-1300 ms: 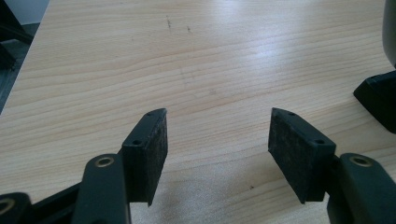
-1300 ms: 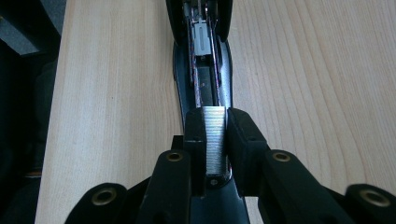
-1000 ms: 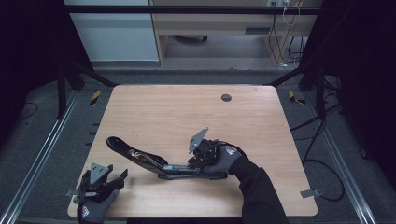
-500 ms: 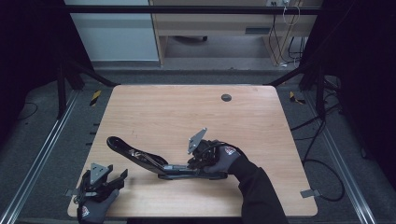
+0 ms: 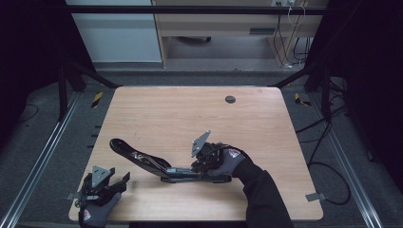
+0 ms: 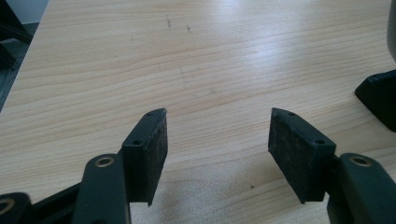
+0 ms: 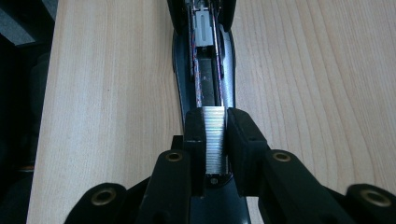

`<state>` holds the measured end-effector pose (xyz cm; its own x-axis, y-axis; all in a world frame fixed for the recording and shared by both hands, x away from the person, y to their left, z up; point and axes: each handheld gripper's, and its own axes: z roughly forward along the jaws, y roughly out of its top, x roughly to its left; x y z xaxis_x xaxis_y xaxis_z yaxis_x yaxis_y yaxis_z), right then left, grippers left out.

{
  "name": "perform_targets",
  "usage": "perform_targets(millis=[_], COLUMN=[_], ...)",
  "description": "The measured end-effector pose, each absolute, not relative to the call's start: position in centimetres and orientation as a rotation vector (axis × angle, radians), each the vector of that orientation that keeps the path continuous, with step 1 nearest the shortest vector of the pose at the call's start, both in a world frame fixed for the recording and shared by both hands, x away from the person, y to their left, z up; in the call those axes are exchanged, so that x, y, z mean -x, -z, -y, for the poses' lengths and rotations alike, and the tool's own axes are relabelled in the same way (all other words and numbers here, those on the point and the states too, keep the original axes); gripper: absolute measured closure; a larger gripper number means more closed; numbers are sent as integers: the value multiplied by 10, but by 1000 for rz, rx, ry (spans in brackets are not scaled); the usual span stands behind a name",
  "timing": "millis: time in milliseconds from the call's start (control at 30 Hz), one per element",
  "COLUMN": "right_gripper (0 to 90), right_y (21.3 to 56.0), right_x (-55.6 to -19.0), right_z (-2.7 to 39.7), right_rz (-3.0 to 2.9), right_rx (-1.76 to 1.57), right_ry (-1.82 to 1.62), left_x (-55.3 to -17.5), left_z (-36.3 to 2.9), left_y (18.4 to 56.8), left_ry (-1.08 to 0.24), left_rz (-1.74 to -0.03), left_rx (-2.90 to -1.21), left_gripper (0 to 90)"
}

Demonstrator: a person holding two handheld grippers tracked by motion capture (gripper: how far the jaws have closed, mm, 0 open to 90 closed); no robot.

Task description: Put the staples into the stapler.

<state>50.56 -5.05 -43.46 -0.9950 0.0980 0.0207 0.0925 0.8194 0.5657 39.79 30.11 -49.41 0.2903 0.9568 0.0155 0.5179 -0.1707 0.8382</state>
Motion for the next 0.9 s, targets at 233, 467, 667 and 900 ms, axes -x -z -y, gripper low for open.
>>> perform_targets(millis=[233,467,667,900], right_gripper=[782,781,744,732], right_y=[435,436,436,432], right_x=[-505,-505,-505,-506], right_z=[51,50,51,56], right_rz=[-2987,-2986,-2993,-2953], right_rx=[-144,-128,-151,-187], right_ry=[-933,-932,-923,-985], left_x=[-398,-398,-398,-398], left_z=[-301,-301,-301,-301], left_y=[494,494,494,494], left_ry=[-740,-740,-740,-735], left_rz=[-1330,-1330,-1329,-1333], left_rx=[-1810,-1810,-1810,-1806], left_gripper=[371,371,371,371])
